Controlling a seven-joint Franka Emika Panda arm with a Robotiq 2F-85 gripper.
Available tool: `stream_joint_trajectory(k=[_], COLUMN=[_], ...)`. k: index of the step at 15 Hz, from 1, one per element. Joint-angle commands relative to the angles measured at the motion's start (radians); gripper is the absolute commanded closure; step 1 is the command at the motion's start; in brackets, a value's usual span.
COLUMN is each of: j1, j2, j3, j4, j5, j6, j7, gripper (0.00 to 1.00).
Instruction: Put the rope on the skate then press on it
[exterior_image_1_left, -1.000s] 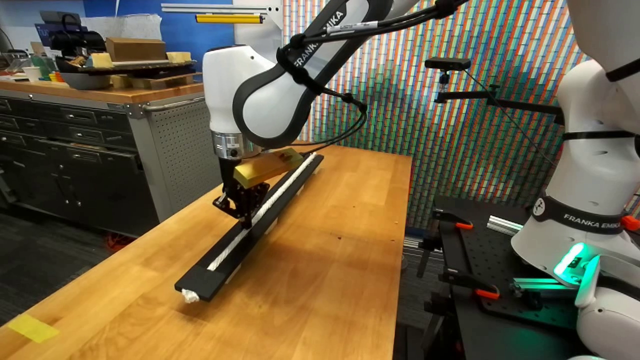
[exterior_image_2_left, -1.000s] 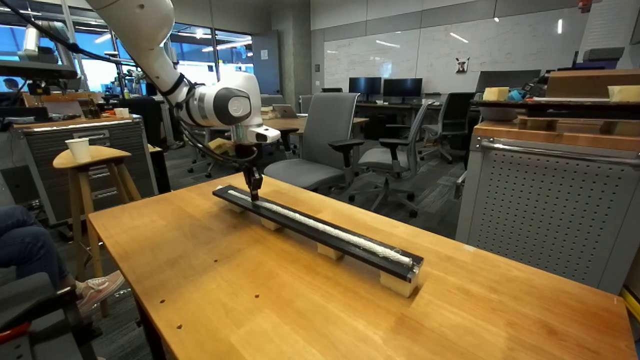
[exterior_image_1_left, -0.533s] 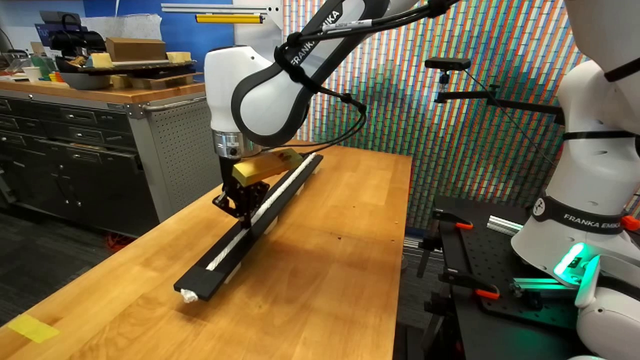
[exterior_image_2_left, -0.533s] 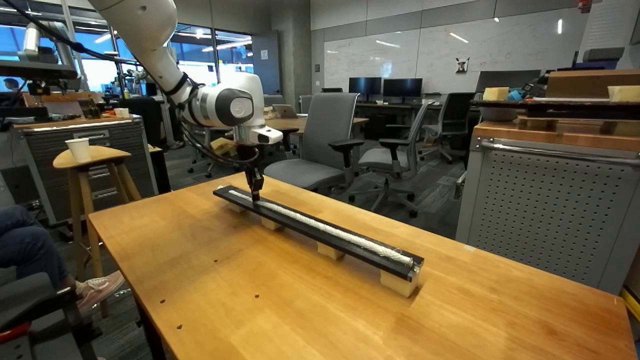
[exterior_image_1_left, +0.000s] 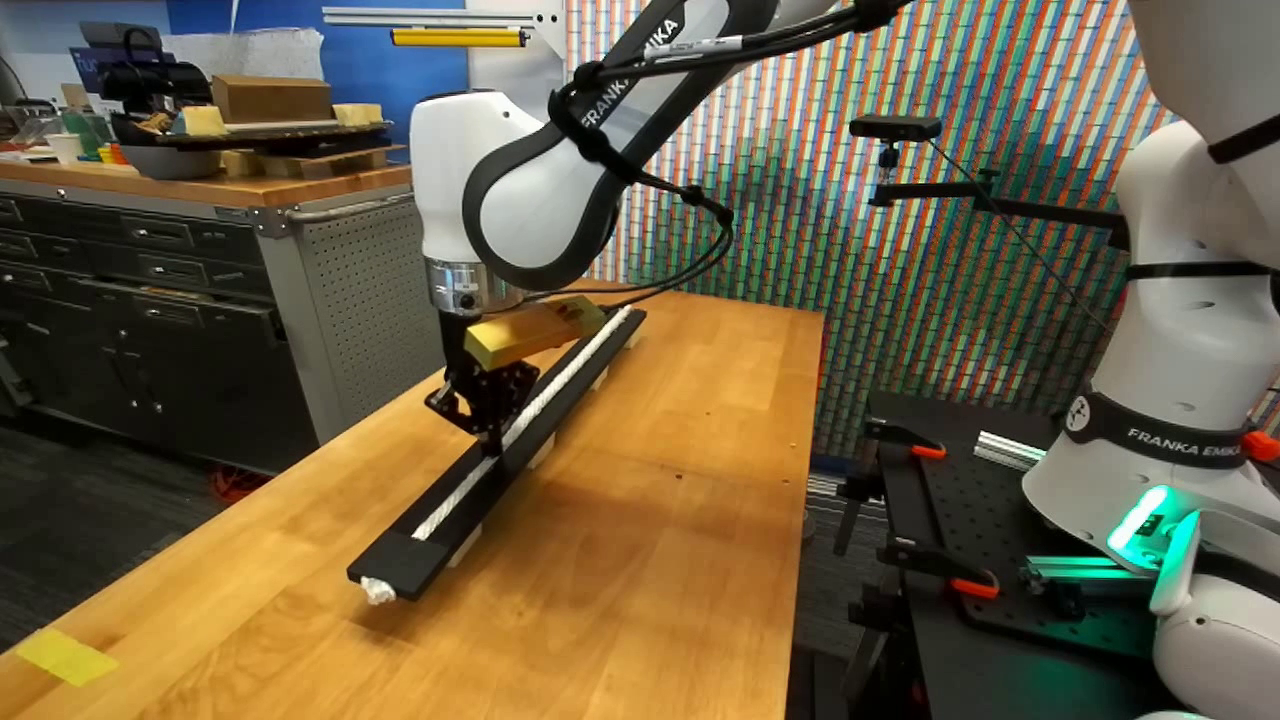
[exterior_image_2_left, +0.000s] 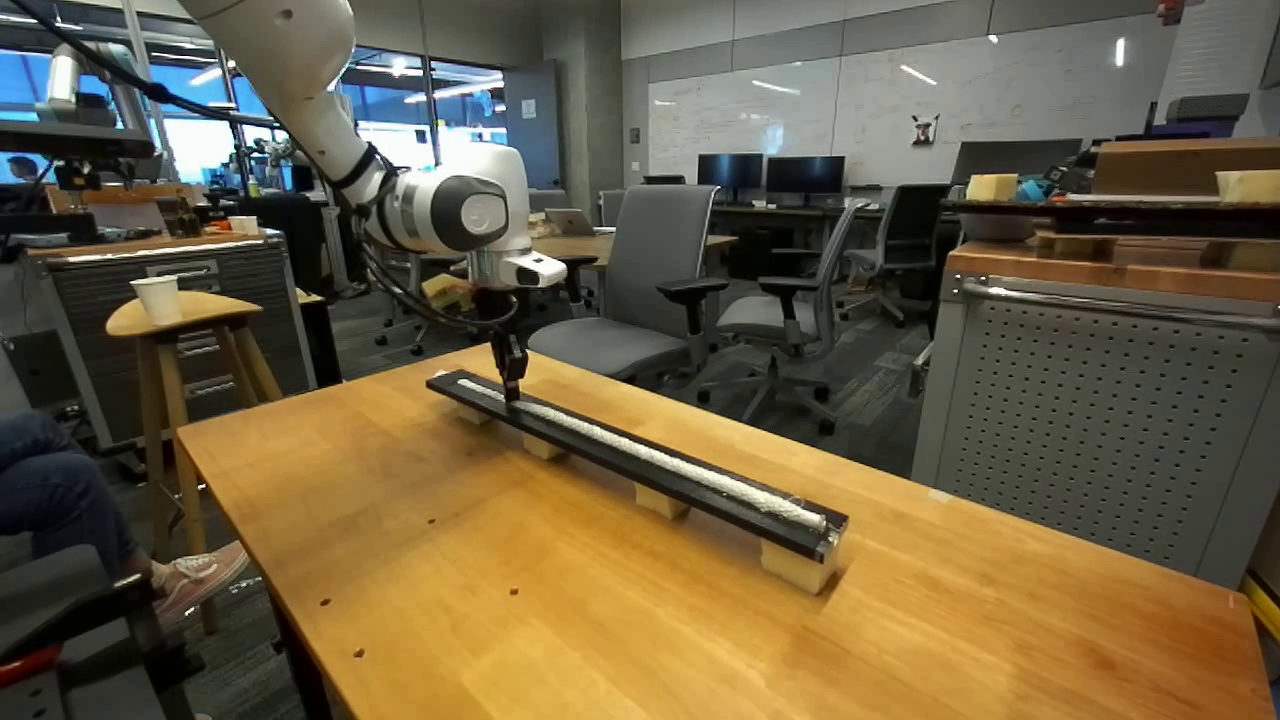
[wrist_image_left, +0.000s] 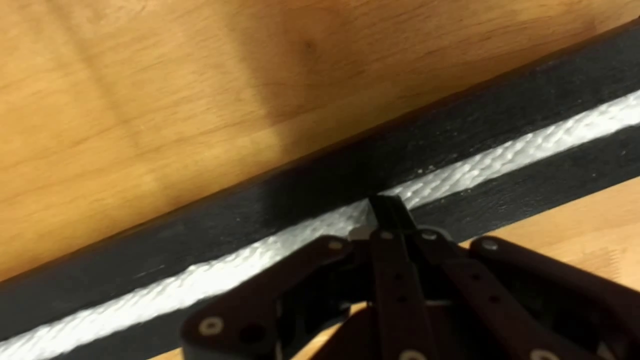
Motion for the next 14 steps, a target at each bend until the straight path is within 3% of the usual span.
stream_joint_trajectory(k=[1, 14], j1=[-0.007, -0.026], j2=[-0.039, -0.071], j3=[-0.003, -0.014], j4=[-0.043, -0.067], j5=[0.010, 0.004], j6=[0.011, 0.020], j7=[-0.001, -0.014], gripper=[1.00, 1.00])
